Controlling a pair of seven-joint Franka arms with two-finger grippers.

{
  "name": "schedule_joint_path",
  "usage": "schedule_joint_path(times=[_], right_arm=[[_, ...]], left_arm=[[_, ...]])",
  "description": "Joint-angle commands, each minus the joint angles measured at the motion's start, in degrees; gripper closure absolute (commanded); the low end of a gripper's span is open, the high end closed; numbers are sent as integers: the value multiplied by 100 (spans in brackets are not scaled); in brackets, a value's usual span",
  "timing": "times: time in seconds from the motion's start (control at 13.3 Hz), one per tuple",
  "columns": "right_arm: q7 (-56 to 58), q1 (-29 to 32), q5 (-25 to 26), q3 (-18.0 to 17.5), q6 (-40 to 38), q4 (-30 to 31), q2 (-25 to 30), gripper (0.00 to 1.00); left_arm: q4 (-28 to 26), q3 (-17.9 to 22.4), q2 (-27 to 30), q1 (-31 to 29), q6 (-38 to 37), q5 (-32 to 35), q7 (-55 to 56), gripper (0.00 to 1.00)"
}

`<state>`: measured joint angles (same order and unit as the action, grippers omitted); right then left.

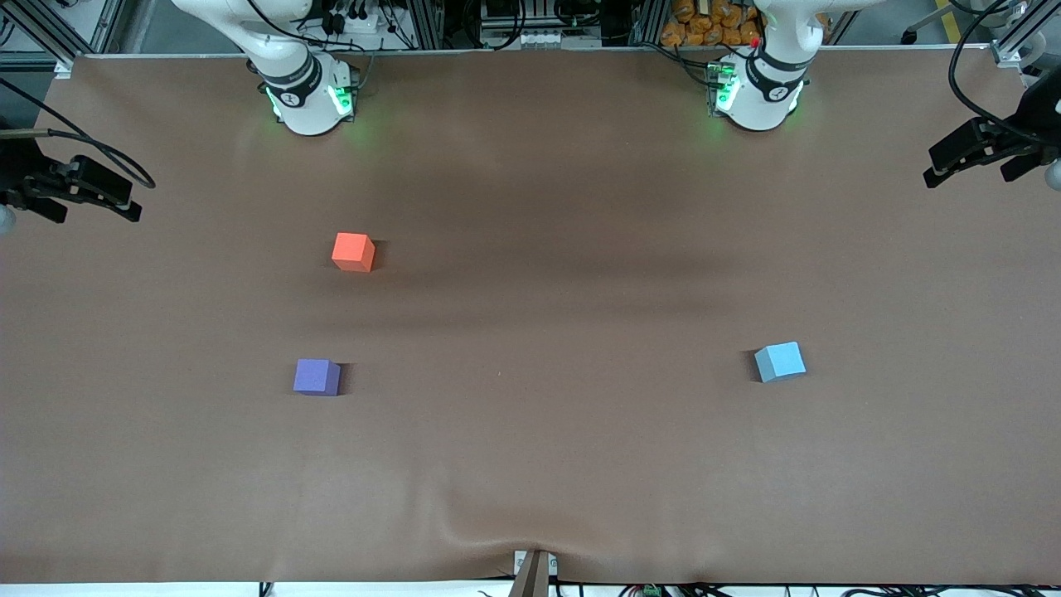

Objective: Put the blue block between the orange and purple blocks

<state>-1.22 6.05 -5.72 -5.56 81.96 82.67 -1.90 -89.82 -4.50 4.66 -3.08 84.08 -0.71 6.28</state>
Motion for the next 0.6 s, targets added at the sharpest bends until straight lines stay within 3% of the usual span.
schedule_joint_path(times=[0.0,0.23,0.53], right_arm=[[192,178,-316,-68,-93,-32,40,0],[192,151,8,-85,-14,47,76,0],[201,142,62,-86,4,56,76,0]], left_arm=[[202,-7,-88,-26,-225,35,-48,0],[263,-59,-158,27,-225,325,-74,0],[18,-129,-123,0,-392,229,118,0]])
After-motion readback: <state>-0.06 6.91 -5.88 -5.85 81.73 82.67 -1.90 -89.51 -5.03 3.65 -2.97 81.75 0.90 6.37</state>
